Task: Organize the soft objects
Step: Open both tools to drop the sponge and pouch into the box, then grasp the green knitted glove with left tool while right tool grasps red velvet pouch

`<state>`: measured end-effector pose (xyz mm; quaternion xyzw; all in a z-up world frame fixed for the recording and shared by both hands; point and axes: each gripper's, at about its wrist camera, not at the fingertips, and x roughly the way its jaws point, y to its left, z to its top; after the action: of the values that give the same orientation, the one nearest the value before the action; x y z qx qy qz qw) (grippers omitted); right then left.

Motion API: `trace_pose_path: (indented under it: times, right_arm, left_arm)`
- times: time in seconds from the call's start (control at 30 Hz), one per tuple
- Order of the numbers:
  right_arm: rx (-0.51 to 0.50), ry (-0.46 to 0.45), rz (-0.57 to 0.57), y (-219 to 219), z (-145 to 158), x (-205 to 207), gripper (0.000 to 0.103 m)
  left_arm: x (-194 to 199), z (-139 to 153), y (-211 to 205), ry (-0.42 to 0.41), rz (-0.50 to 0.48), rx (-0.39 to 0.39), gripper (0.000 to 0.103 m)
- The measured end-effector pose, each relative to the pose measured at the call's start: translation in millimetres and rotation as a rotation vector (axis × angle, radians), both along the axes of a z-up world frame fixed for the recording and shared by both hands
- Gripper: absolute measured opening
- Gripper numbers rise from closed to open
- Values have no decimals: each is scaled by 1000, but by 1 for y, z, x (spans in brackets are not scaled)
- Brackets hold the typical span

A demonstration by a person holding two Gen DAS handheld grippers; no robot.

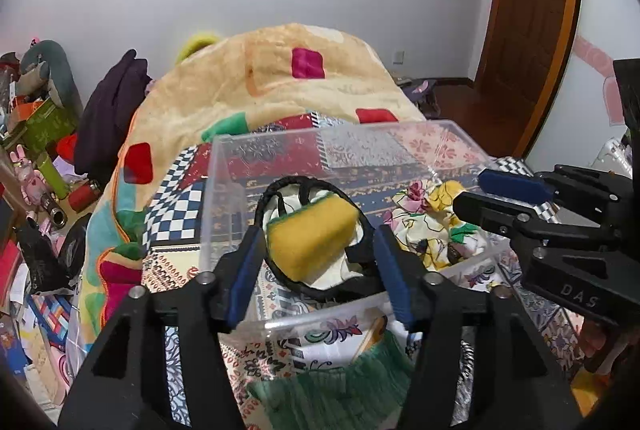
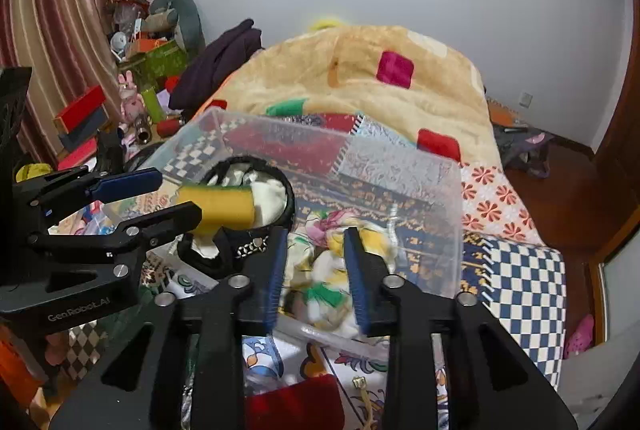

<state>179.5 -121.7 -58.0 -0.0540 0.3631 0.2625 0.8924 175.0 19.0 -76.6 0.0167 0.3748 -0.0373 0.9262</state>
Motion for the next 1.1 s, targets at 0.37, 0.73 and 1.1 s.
trace_pose_path:
  times: [0.37, 0.73, 1.1]
  right_arm:
    - [30, -151, -39, -24, 37, -40, 77]
    - [-26, -53, -25, -38, 5, -64, 79]
    - [-52, 127, -4, -40, -44, -65, 79]
  left_arm:
    - [-44, 37, 11, -93, 4, -25, 79]
    - [-78, 9, 18, -25, 11, -13, 87]
    - [-81, -51, 33, 148, 49, -56, 87]
